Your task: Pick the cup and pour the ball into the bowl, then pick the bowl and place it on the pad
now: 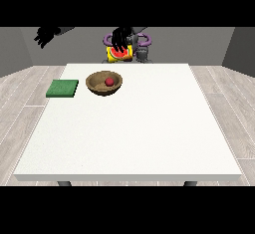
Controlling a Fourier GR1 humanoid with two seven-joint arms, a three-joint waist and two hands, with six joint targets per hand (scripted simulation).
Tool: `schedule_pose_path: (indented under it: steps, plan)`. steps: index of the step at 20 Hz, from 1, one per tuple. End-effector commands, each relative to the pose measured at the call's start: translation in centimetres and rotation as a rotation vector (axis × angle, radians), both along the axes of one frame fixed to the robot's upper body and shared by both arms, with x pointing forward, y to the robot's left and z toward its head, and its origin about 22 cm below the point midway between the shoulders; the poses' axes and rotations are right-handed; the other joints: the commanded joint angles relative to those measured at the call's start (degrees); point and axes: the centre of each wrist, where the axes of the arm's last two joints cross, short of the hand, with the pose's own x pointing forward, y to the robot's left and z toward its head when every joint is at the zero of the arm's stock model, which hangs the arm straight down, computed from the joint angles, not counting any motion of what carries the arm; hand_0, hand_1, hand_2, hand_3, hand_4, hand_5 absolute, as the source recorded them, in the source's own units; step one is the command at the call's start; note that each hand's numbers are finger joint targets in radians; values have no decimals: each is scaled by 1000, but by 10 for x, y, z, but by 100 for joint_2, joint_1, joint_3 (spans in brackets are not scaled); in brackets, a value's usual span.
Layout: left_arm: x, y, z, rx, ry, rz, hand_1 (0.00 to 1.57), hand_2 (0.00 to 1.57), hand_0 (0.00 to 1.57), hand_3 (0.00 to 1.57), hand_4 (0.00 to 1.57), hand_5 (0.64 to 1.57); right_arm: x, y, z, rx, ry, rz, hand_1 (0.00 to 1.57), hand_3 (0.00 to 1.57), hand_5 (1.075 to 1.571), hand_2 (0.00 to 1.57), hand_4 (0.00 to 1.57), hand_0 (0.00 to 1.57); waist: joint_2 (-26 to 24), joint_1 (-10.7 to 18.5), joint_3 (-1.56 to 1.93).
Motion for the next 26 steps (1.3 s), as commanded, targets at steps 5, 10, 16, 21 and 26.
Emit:
schedule_pose_path:
  steps: [5,10,16,21,26]
  plan:
    - [24,68,50,-754,5,52,798,1187,798,884,1299,1555,-5,-4,-2,-15,9,-103,0,114,1556,0,762,0,-50,829,-44]
    - [35,107,99,-1315,31,60,0,0,0,0,1150,1568,-5,6,-8,-5,13,-133,0,0,1556,0,785,0,81,1066,-89]
    - [36,184,130,-1644,133,-148,0,0,0,0,1054,1566,-15,26,-40,36,33,-195,0,0,1563,0,747,0,592,1577,-24]
    - [35,242,164,-1716,187,-253,0,0,0,0,1053,1561,-10,56,-60,71,10,-236,0,0,1567,0,741,0,1017,1891,1]
    - [25,282,174,-1703,246,-232,0,0,0,0,1039,1558,2,67,-72,119,10,-233,0,0,1566,0,722,0,1151,1835,6]
